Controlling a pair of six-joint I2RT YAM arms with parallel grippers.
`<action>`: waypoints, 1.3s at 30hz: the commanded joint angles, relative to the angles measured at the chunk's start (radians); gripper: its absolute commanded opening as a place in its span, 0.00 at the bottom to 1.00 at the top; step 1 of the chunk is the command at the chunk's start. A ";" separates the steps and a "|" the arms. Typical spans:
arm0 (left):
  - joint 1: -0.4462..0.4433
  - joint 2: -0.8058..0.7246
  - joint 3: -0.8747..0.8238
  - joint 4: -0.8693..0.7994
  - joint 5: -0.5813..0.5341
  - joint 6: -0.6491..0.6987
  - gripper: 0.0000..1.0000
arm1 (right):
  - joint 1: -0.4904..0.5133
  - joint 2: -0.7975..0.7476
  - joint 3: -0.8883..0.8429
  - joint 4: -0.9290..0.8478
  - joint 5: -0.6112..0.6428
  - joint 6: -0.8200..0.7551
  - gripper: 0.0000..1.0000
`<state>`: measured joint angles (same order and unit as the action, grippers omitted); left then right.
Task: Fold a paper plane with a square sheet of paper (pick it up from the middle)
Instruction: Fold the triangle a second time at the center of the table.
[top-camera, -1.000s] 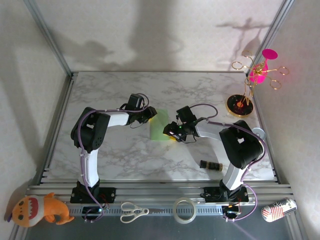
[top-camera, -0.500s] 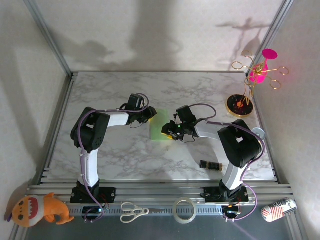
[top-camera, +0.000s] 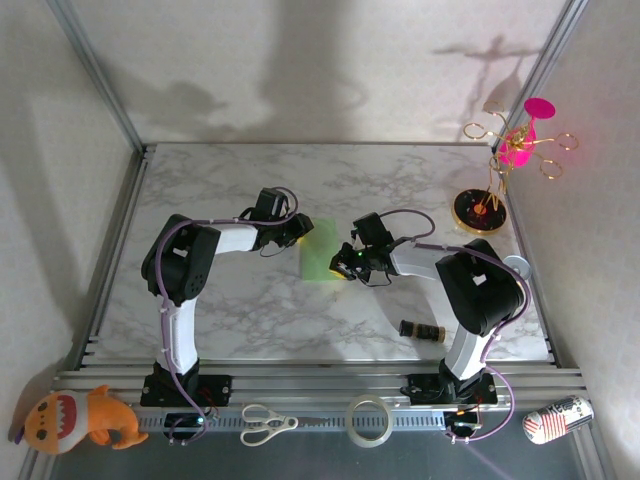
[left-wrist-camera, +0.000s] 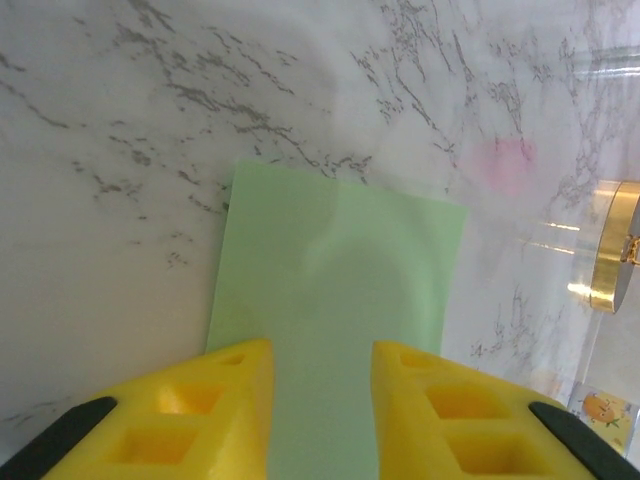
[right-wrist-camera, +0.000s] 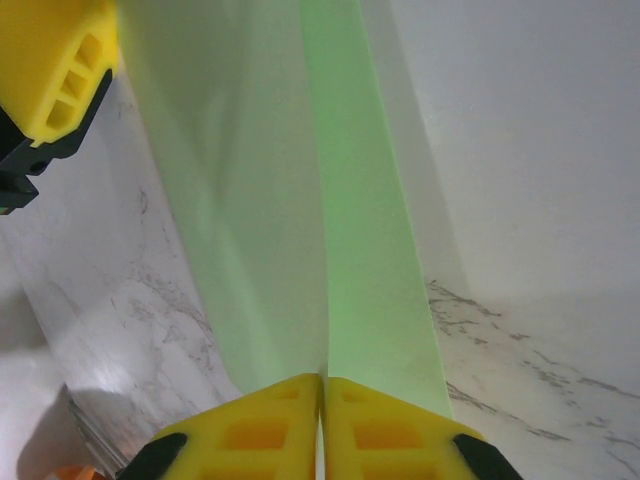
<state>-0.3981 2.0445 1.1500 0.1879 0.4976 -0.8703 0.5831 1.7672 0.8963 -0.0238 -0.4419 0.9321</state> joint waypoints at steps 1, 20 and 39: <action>-0.001 0.004 -0.006 -0.066 -0.035 0.037 0.31 | -0.006 -0.036 0.003 -0.051 0.018 -0.001 0.10; 0.013 0.023 0.102 -0.126 0.011 0.171 0.34 | -0.006 -0.039 0.052 -0.160 0.022 -0.056 0.01; 0.013 0.086 0.143 -0.225 -0.024 0.224 0.25 | 0.024 0.112 0.258 -0.164 -0.026 -0.122 0.02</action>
<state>-0.3889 2.0975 1.2850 0.0204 0.4969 -0.6689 0.5922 1.8477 1.1179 -0.1944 -0.4500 0.8234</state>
